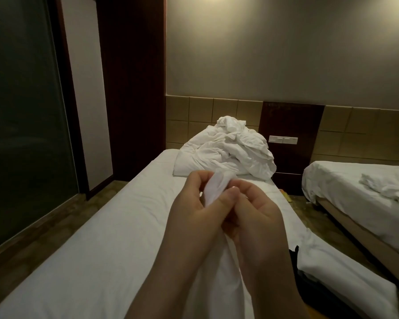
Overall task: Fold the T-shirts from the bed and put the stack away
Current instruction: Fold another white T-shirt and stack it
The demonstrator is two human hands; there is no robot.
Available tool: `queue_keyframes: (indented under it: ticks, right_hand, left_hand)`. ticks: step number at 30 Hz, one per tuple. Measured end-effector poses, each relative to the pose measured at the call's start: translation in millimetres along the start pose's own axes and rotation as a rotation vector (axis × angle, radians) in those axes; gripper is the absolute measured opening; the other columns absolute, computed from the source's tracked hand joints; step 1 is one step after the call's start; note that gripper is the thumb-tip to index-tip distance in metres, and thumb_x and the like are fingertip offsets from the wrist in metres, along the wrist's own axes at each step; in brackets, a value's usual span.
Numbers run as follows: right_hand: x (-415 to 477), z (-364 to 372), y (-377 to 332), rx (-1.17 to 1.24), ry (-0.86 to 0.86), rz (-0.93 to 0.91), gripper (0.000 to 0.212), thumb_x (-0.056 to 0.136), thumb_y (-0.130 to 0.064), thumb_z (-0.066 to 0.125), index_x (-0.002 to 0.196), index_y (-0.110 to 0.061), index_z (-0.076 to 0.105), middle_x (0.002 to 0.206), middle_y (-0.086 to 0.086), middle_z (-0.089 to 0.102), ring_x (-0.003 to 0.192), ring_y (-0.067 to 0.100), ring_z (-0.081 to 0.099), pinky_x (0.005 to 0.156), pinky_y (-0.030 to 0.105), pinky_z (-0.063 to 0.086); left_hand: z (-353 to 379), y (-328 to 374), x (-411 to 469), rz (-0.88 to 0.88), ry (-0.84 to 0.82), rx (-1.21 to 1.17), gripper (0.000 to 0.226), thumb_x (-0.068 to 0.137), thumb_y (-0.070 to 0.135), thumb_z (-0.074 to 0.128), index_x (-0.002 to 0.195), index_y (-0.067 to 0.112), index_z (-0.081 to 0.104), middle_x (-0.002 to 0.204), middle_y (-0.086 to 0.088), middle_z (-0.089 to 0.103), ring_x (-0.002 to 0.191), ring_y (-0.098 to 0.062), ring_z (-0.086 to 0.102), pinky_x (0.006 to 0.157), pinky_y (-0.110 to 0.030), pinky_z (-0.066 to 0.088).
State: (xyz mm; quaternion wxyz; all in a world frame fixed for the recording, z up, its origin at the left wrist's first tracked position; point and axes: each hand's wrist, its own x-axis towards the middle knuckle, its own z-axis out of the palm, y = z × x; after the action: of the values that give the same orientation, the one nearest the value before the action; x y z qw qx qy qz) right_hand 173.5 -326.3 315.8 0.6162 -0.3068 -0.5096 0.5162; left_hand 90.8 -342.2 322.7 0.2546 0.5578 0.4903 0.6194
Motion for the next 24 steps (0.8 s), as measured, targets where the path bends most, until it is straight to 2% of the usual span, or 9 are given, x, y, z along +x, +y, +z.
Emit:
queue_keyframes:
  ticks: [2, 5, 8, 10, 13, 15, 18, 21, 24]
  right_hand:
    - [0.5, -1.2, 0.3, -0.019, 0.005, -0.020, 0.018, 0.091, -0.009, 0.054, 0.088, -0.026, 0.060, 0.079, 0.002, 0.073, 0.073, 0.016, 0.071, 0.060, 0.025, 0.056]
    - [2.4, -7.3, 2.8, -0.302, 0.000, -0.208, 0.020, 0.090, -0.021, 0.058, 0.094, -0.040, 0.052, 0.078, -0.009, 0.069, 0.069, 0.006, 0.066, 0.056, 0.018, 0.052]
    - [12.0, -21.9, -0.8, -0.707, -0.040, -0.542, 0.009, 0.085, -0.041, 0.057, 0.088, -0.047, 0.052, 0.092, -0.021, 0.056, 0.087, -0.002, 0.054, 0.069, 0.009, 0.042]
    - [22.7, -30.2, -7.8, -0.832, -0.115, -0.630, 0.011, 0.078, -0.053, 0.051, 0.083, -0.044, 0.052, 0.100, -0.024, 0.049, 0.101, -0.003, 0.046, 0.079, 0.008, 0.034]
    - [38.2, -35.7, -21.9, -0.832, -0.285, -0.557, 0.026, 0.073, -0.060, 0.048, 0.081, -0.036, 0.055, 0.105, -0.025, 0.052, 0.105, -0.005, 0.046, 0.084, 0.014, 0.040]
    - [46.3, -36.6, -28.3, -0.720, -0.352, -0.480, 0.034, 0.070, -0.059, 0.051, 0.080, -0.028, 0.059, 0.090, -0.020, 0.060, 0.087, -0.003, 0.055, 0.071, 0.014, 0.046]
    - [60.9, -38.6, -31.5, -0.554, -0.340, -0.396, 0.035, 0.069, -0.050, 0.060, 0.072, -0.015, 0.057, 0.068, -0.008, 0.053, 0.068, 0.006, 0.051, 0.062, 0.022, 0.041]
    - [78.1, -37.9, -38.1, -0.546, -0.297, -0.369, 0.033, 0.073, -0.038, 0.058, 0.072, -0.005, 0.050, 0.068, -0.005, 0.049, 0.067, 0.007, 0.047, 0.062, 0.023, 0.038]
    - [97.3, -34.3, -52.6, -0.654, -0.244, -0.470, 0.028, 0.079, -0.039, 0.055, 0.072, -0.013, 0.048, 0.067, -0.011, 0.047, 0.065, -0.001, 0.045, 0.060, 0.015, 0.037]
  left_hand:
    - [-3.0, -3.5, 1.3, -0.014, -0.034, -0.068, 0.004, 0.085, 0.035, 0.055, 0.088, 0.036, 0.053, 0.079, 0.019, 0.063, 0.079, 0.016, 0.058, 0.057, -0.003, 0.045]
    - [-8.0, -7.0, 0.7, -0.002, -0.090, -0.167, 0.012, 0.085, 0.033, 0.054, 0.094, 0.029, 0.061, 0.084, 0.016, 0.069, 0.079, 0.002, 0.065, 0.064, -0.011, 0.051]
    - [-17.3, -5.9, 1.7, 0.037, -0.135, -0.196, 0.024, 0.074, 0.038, 0.054, 0.091, 0.024, 0.065, 0.081, 0.015, 0.069, 0.074, 0.003, 0.063, 0.063, -0.011, 0.050]
    - [-24.1, -3.0, 6.3, 0.069, -0.201, -0.160, 0.019, 0.078, 0.041, 0.062, 0.086, 0.025, 0.067, 0.079, 0.013, 0.068, 0.072, 0.002, 0.063, 0.065, -0.014, 0.052]
    - [-30.2, 4.3, 18.1, 0.114, -0.293, -0.108, 0.018, 0.080, 0.039, 0.062, 0.086, 0.022, 0.066, 0.078, 0.013, 0.067, 0.072, 0.000, 0.062, 0.068, -0.018, 0.052]
    - [-31.1, 9.9, 27.4, 0.149, -0.333, -0.051, 0.020, 0.079, 0.038, 0.058, 0.087, 0.020, 0.064, 0.078, 0.014, 0.065, 0.072, 0.001, 0.061, 0.068, -0.017, 0.051]
    - [-29.0, 14.4, 45.0, 0.173, -0.355, 0.013, 0.005, 0.087, 0.023, 0.059, 0.088, 0.022, 0.064, 0.079, 0.011, 0.065, 0.074, -0.002, 0.062, 0.068, -0.018, 0.051]
    - [-25.7, 17.0, 65.3, 0.197, -0.310, 0.117, 0.017, 0.083, 0.021, 0.066, 0.091, 0.033, 0.056, 0.076, 0.011, 0.062, 0.074, -0.010, 0.064, 0.067, -0.022, 0.054]
    - [-24.0, 23.2, 80.0, 0.325, -0.236, 0.345, 0.026, 0.081, 0.023, 0.068, 0.093, 0.032, 0.047, 0.080, 0.010, 0.059, 0.077, -0.016, 0.062, 0.070, -0.026, 0.055]
